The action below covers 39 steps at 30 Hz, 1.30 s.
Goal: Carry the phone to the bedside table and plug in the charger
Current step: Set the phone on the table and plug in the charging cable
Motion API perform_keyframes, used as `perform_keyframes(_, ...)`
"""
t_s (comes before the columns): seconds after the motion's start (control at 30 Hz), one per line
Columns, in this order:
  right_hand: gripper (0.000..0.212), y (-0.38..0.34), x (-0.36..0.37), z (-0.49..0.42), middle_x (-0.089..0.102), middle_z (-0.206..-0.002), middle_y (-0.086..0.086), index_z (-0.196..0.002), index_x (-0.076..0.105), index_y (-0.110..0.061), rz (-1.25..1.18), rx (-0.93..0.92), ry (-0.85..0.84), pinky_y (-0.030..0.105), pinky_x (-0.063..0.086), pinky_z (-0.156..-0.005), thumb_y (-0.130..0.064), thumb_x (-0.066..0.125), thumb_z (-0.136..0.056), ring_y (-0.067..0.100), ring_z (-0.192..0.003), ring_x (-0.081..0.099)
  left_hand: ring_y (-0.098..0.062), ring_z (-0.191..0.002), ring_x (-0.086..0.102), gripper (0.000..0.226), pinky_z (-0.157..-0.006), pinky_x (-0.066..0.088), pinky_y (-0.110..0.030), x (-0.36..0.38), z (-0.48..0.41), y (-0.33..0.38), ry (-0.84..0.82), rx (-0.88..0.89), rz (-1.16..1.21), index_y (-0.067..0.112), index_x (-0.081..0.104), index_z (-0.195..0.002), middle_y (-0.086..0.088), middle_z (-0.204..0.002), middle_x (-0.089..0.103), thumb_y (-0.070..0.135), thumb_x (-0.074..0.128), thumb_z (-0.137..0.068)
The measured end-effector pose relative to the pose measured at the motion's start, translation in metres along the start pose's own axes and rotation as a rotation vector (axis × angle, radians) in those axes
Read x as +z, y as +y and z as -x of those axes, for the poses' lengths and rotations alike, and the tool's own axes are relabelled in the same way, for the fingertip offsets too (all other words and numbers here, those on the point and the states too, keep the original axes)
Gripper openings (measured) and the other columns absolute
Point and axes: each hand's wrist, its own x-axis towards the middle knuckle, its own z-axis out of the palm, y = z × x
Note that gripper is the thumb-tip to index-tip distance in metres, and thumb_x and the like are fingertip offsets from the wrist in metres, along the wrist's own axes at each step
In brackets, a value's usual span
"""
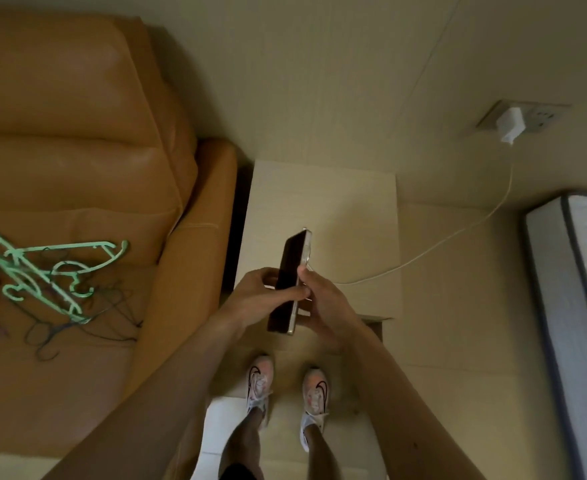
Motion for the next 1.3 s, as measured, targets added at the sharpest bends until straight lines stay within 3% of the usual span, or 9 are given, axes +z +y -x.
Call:
perform_keyframes(0.07,0.054,0.001,-0.004,-0.033,0.071,-0.134,0.018,-0.137,0.059,0.000,-0.002,-0.004,0.004,0.059,0.051,-0.110,-0.042,0.050,-0.105,0.033,-0.124,0.068,-0.005,-0.087,0.073,0.063,-0.071,0.054,-0.017,-0.008,-0.038,-0.003,-0.007,-0.034,-0.018,0.025,0.069,-0.115,0.007,-0.107,0.073,0.052,0.086,-0.061)
perform_keyframes(0.17,0.045,0.000,-0.010,-0.064,0.073,-0.129,0.017,-0.132,0.063,-0.003,0.063,-0.038,0.021,0.048,0.057,-0.104,-0.038,0.050,-0.106,0.031,-0.120,0.071,0.001,-0.075,0.072,0.065,-0.056,0.051,-0.009,-0.015,-0.079,-0.009,0.034,-0.042,-0.035,0.023,0.066,-0.114,0.007,-0.102,0.072,0.047,0.089,-0.058)
perform_keyframes(0.23,0.041,0.002,-0.020,-0.095,0.076,-0.119,0.011,-0.124,0.066,-0.004,0.118,-0.035,0.063,0.042,0.057,-0.099,-0.038,0.050,-0.106,0.026,-0.111,0.073,-0.004,-0.076,0.072,0.069,-0.060,0.052,-0.015,-0.017,-0.115,-0.018,0.075,-0.075,-0.083,0.022,0.064,-0.113,0.007,-0.098,0.072,0.048,0.090,-0.055)
perform_keyframes(0.37,0.019,0.019,-0.052,-0.154,0.070,-0.087,0.009,-0.091,0.065,-0.012,0.087,0.011,0.247,0.035,0.049,-0.075,-0.023,0.056,-0.103,0.023,-0.080,0.065,-0.010,-0.080,0.069,0.058,-0.055,0.051,-0.019,-0.017,-0.192,-0.041,0.166,-0.142,-0.218,0.021,0.063,-0.093,0.004,-0.088,0.070,0.050,0.091,-0.052)
perform_keyframes(0.43,0.016,0.037,-0.068,-0.180,0.069,-0.084,0.009,-0.089,0.064,-0.013,0.172,0.033,0.349,0.035,0.047,-0.074,-0.021,0.058,-0.101,0.021,-0.076,0.062,-0.012,-0.074,0.064,0.060,-0.052,0.051,-0.023,-0.015,-0.227,-0.052,0.228,-0.158,-0.293,0.016,0.061,-0.092,0.000,-0.089,0.067,0.052,0.090,-0.053)
perform_keyframes(0.6,0.016,0.078,-0.089,-0.220,0.071,-0.083,0.007,-0.095,0.067,-0.011,0.349,0.045,0.420,0.027,0.046,-0.060,-0.026,0.064,-0.098,0.016,-0.067,0.061,-0.029,-0.106,0.064,0.086,-0.083,0.059,-0.040,-0.005,-0.294,-0.077,0.367,-0.199,-0.539,0.007,0.059,-0.120,-0.014,-0.121,0.061,0.056,0.087,-0.056)
perform_keyframes(0.77,0.023,0.094,-0.096,-0.252,0.076,-0.105,0.011,-0.102,0.071,-0.013,0.532,0.010,0.458,0.050,0.061,-0.090,-0.033,0.063,-0.095,0.030,-0.095,0.073,-0.031,-0.120,0.053,0.098,-0.094,0.052,-0.038,0.007,-0.343,-0.081,0.407,-0.186,-0.706,0.005,0.048,-0.138,-0.016,-0.135,0.049,0.053,0.085,-0.062)
perform_keyframes(1.13,0.017,0.086,-0.093,-0.306,0.068,-0.099,0.002,-0.101,0.067,-0.020,0.808,-0.103,0.588,0.042,0.055,-0.083,-0.031,0.058,-0.091,0.030,-0.091,0.065,-0.027,-0.125,0.044,0.098,-0.092,0.044,-0.031,0.037,-0.381,-0.090,0.491,-0.222,-0.913,-0.003,0.035,-0.142,-0.018,-0.140,0.041,0.046,0.083,-0.072)
perform_keyframes(1.3,0.021,0.079,-0.091,-0.324,0.062,-0.093,0.002,-0.104,0.068,-0.018,0.884,-0.135,0.620,0.036,0.044,-0.075,-0.031,0.058,-0.091,0.028,-0.083,0.058,-0.029,-0.124,0.044,0.112,-0.088,0.046,-0.033,0.038,-0.380,-0.089,0.487,-0.220,-0.922,-0.005,0.032,-0.142,-0.018,-0.138,0.039,0.064,0.078,-0.067)
